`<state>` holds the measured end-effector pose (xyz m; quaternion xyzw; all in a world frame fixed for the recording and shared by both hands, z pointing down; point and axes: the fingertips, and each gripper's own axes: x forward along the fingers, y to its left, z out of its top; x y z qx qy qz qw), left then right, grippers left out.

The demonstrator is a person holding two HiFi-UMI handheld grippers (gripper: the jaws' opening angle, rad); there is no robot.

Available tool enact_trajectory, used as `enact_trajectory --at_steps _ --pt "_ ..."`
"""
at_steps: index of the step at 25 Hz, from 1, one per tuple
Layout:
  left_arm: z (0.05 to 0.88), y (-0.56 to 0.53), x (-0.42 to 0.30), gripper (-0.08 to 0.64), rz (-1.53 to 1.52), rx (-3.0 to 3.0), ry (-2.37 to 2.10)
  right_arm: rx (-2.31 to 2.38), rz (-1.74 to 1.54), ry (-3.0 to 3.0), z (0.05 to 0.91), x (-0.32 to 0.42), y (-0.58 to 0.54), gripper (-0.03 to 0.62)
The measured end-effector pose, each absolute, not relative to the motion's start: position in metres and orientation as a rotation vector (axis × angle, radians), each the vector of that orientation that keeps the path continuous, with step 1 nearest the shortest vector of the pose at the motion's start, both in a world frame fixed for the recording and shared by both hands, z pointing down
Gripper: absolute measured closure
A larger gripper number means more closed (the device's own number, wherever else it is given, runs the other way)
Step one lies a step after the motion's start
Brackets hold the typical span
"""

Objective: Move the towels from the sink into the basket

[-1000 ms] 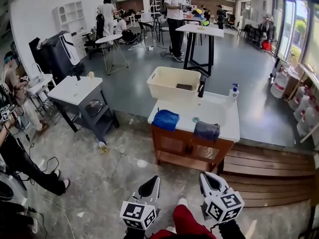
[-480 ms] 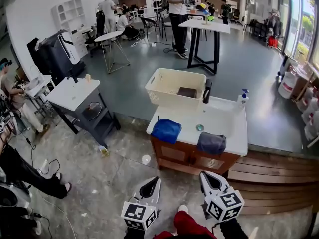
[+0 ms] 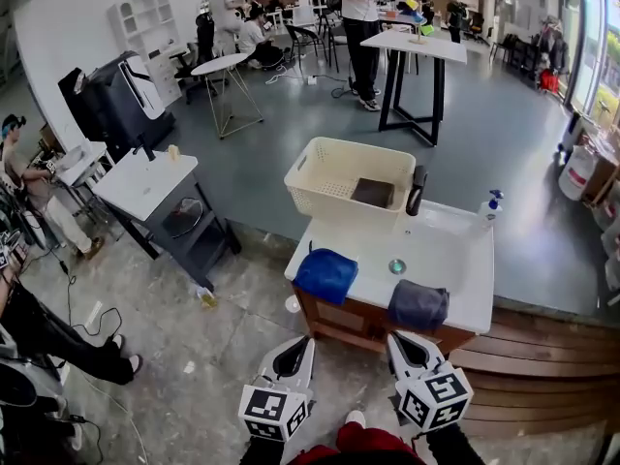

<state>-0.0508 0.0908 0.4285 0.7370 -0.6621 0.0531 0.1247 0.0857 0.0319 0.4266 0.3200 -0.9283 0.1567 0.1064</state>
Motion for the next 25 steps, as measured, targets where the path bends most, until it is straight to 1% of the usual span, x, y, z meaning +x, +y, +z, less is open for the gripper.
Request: enact_trajectory --at_steps 15,21,25 --pt "0.438 0.023 -0.074 0.557 0.170 2.037 -1.986 0.832 0.434 -2.787 0.424 0.059 -0.023 0.584" --pt "0.444 0.005 -0.083 0.545 0.181 2.034 -1.972 0.827 0.424 -2.770 0.429 0.052 -0.035 0.584" --pt "0.451 -0.010 -0.088 0.520 0.224 2.053 -1.932 0.849 0.422 -2.755 0.430 0.047 -0.047 0.584"
